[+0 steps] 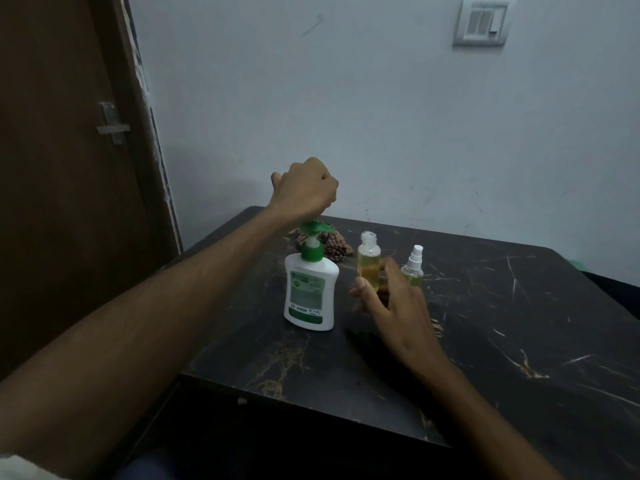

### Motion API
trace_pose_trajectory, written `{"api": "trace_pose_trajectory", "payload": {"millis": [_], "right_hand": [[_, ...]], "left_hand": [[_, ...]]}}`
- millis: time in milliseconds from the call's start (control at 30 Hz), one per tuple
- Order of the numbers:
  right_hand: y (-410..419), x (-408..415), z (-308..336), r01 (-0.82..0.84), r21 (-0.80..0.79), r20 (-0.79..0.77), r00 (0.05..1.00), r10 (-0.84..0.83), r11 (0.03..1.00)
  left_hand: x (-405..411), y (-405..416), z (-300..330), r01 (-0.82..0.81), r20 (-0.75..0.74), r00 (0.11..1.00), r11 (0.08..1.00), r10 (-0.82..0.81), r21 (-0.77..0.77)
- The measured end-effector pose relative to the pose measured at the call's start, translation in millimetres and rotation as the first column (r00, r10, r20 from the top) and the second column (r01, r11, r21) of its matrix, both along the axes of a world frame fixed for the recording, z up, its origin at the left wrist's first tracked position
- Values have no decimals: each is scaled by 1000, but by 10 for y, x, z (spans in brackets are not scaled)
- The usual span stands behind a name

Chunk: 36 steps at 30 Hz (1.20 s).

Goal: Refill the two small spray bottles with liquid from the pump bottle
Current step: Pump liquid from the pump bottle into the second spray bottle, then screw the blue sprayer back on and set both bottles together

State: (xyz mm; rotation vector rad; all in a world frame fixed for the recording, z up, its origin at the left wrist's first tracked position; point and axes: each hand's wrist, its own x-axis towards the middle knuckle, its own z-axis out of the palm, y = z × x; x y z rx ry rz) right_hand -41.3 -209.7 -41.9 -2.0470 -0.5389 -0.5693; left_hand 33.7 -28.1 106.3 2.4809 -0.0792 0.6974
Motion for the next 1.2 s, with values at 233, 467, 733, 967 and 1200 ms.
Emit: {"api": "trace_pose_trajectory", "payload": {"millis": [233, 467, 733, 967, 1200], "right_hand": [[-19, -42, 30, -12, -2, -32, 999, 12, 1000], [-72, -133, 52, -38, 15, -77, 996, 39, 999], [-222, -436, 39, -101, 82, -179, 977, 114, 992], [-307, -600, -57, -74, 41, -224, 971, 81, 996], [-434, -645, -177, 16, -132, -206, 978, -43, 991]], "left_hand": [[-183, 198, 57, 36, 15, 999, 988, -34, -152], [-851, 187, -193, 56, 491, 871, 987, 27, -154], [-1740, -282, -1133, 187, 529, 840, 980, -121, -72], [-1640, -501, -1549, 238, 229, 955, 945, -186, -224], [-1567, -566, -1619, 253, 110, 967, 923, -231, -291]]}}
